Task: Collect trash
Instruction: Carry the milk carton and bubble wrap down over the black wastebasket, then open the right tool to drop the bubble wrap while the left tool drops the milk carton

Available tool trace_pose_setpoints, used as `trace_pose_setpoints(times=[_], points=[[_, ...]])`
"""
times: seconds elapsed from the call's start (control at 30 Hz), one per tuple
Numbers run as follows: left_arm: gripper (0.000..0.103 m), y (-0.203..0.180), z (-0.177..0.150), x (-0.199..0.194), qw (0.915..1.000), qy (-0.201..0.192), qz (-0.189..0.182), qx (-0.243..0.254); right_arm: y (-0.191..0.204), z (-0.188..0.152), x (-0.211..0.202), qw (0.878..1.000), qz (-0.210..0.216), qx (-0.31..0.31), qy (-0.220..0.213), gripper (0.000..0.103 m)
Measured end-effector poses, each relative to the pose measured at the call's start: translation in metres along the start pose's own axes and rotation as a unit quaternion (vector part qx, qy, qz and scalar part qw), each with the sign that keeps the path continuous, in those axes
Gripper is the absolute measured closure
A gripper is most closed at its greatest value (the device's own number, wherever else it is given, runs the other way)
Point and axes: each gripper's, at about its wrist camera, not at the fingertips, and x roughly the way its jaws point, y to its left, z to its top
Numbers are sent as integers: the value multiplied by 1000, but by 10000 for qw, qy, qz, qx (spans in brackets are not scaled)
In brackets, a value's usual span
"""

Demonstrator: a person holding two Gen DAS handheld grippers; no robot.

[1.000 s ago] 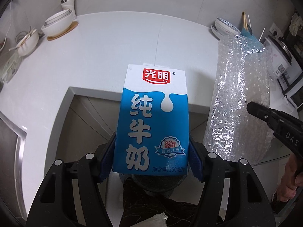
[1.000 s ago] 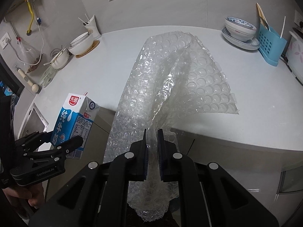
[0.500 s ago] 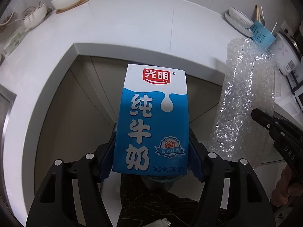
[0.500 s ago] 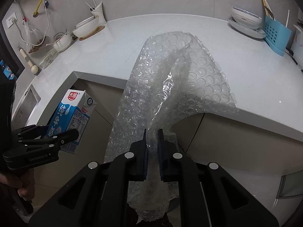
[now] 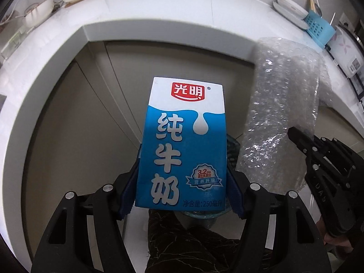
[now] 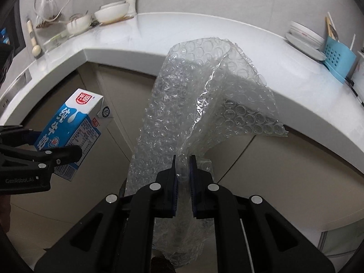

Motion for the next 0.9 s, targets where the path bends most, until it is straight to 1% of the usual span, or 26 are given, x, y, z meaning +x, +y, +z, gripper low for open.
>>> trace_pose_setpoints(times=[0.2,0.4,0.43,0.5,0.57,0.67,0.7,0.8,0.9], points=[[38,-5,-3,8,10000,51,24,21,8,-1,16,10000,21,-12,55,94],[38,-1,-10,9,9999,130,45,44,15,-5,27,9999,7,-66,137,86],[38,-1,-11,9,9999,132,42,49,16,-5,27,9998,-2,-105,151,81],[38,-2,-12,8,9999,131,34,55,17,-6,27,9998,-34,-123,153,77],[38,1,-8,8,9999,141,23,66,16,-6,27,9998,-54,-107,170,69],[38,1,-7,9,9998,163,25,68,18,-6,28,9997,-73,-118,190,61],[38,0,-7,10,9998,176,24,71,19,-6,28,9997,-65,-139,204,61],[38,4,-9,13,9998,203,10,83,19,-7,25,9996,-55,-166,215,54],[38,5,-9,16,9997,233,5,102,17,-6,22,9996,-111,-166,200,44]])
